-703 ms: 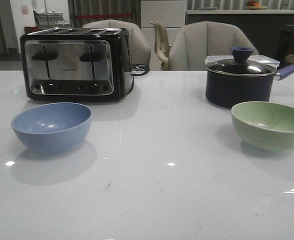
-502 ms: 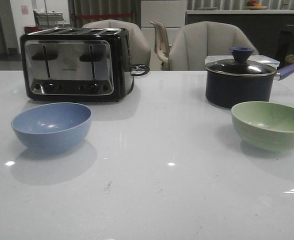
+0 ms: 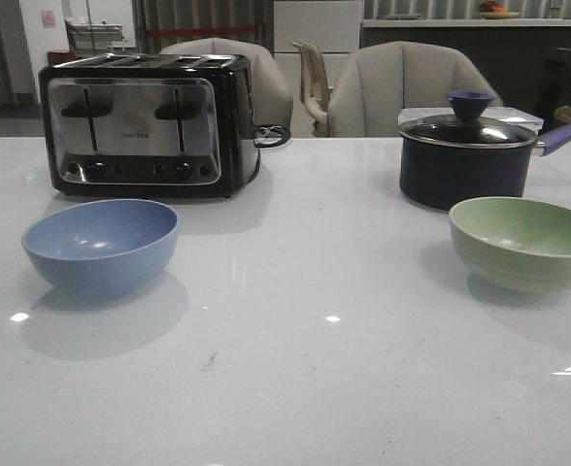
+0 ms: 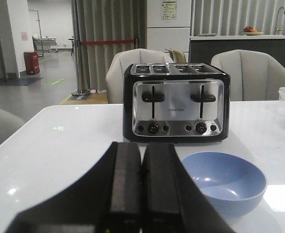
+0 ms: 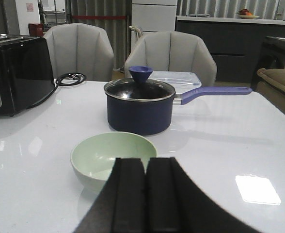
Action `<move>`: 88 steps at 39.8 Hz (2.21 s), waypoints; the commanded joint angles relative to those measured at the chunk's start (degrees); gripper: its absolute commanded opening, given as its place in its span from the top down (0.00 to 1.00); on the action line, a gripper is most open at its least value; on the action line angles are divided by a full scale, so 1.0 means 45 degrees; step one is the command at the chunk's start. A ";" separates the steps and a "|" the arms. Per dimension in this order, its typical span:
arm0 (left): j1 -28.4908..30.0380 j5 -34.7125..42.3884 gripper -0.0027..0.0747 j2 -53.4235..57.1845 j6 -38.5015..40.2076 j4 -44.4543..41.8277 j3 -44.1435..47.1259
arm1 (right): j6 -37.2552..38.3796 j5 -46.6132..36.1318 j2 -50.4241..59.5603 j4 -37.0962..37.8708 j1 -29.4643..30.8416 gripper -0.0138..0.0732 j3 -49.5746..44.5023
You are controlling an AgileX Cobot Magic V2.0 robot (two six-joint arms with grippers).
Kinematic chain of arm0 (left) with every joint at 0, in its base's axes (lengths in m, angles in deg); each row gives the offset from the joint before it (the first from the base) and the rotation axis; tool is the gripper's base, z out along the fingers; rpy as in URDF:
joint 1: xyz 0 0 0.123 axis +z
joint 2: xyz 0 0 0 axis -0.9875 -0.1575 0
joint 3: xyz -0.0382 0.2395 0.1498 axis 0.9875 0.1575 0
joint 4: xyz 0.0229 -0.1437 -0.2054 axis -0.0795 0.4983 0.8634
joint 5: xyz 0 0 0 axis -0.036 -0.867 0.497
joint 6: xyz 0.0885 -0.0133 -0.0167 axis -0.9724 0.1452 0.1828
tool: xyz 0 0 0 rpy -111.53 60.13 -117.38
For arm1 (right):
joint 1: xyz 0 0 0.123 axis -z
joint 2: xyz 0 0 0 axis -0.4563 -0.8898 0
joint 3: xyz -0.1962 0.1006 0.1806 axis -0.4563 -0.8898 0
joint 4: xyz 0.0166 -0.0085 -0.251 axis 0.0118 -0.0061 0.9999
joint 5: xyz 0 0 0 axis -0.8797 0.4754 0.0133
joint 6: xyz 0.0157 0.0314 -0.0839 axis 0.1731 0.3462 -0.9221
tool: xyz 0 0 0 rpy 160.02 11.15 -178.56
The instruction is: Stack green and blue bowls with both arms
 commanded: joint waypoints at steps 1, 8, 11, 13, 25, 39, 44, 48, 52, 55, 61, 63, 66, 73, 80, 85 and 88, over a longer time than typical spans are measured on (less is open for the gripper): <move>0.0030 0.1198 0.84 0.0259 0.0112 0.0101 0.0241 | -0.0085 -0.1292 0.0254 -0.0060 0.0087 0.79 0.0004; 0.0007 0.1900 0.84 0.0259 0.0112 0.0251 -0.0206 | -0.0076 -0.0768 0.0254 -0.0083 0.0087 0.79 0.0815; 0.0007 0.1652 0.84 0.0259 0.0112 0.0458 -0.0943 | -0.0076 -0.0043 0.0237 -0.0083 0.0087 0.79 0.1785; 0.0007 0.1343 0.84 0.0205 0.0112 0.0458 -0.1612 | -0.0076 0.0490 0.0138 -0.0083 0.0087 0.79 0.2561; 0.0007 -0.3170 0.84 -0.2041 0.0112 0.0458 -0.7511 | -0.0088 0.5189 -0.3669 -0.0070 0.0087 0.79 0.8655; 0.0007 -0.5729 0.84 -0.5101 0.0112 0.0644 -0.8439 | -0.0088 0.8267 -0.8227 -0.0070 0.0087 0.79 0.9933; 0.0007 -0.5730 0.84 -0.5871 0.0112 0.0644 -0.7953 | -0.0088 0.8756 -0.9565 -0.0070 0.0087 0.79 0.9933; 0.0007 -0.5730 0.84 -0.6350 0.0112 0.0644 -0.7636 | -0.0088 0.8858 -1.0414 -0.0070 0.0087 0.79 0.9933; 0.0007 -0.5730 0.84 -0.6635 0.0112 0.0644 -0.7476 | -0.0088 0.8496 -1.1310 -0.0070 0.0087 0.65 0.9933; 0.0007 -0.5730 0.84 -0.6654 0.0112 0.0644 -0.7476 | -0.0088 0.7799 -1.1856 -0.0070 0.0087 0.38 0.9933; 0.0007 -0.5730 0.84 -0.6654 0.0112 0.0644 -0.7476 | -0.0078 0.7236 -1.2933 -0.0070 0.0087 0.15 1.0298; 0.0007 -0.5730 0.84 -0.6654 0.0112 0.0644 -0.7476 | -0.0078 0.7236 -1.3418 -0.0070 0.0087 0.15 1.0605; 0.0007 -0.5730 0.84 -0.6654 0.0112 0.0644 -0.7476 | -0.0078 0.7272 -1.4240 -0.0070 0.0087 0.15 1.1185; 0.0007 -0.5730 0.84 -0.6654 0.0112 0.0644 -0.7476 | 0.0217 0.7691 -1.6496 -0.0070 0.0241 0.15 1.2972; 0.0007 -0.5730 0.84 -0.6654 0.0112 0.0644 -0.7476 | 0.0275 0.7939 -1.8793 -0.0070 0.0394 0.15 1.4510; 0.0007 -0.5730 0.84 -0.6654 0.0112 0.0644 -0.7476 | 0.0262 0.7925 -2.0229 0.0026 0.0394 0.15 1.5386; 0.0007 -0.5730 0.84 -0.6654 0.0112 0.0644 -0.7476 | 0.0262 0.7925 -2.0988 0.0328 0.0394 0.15 1.5858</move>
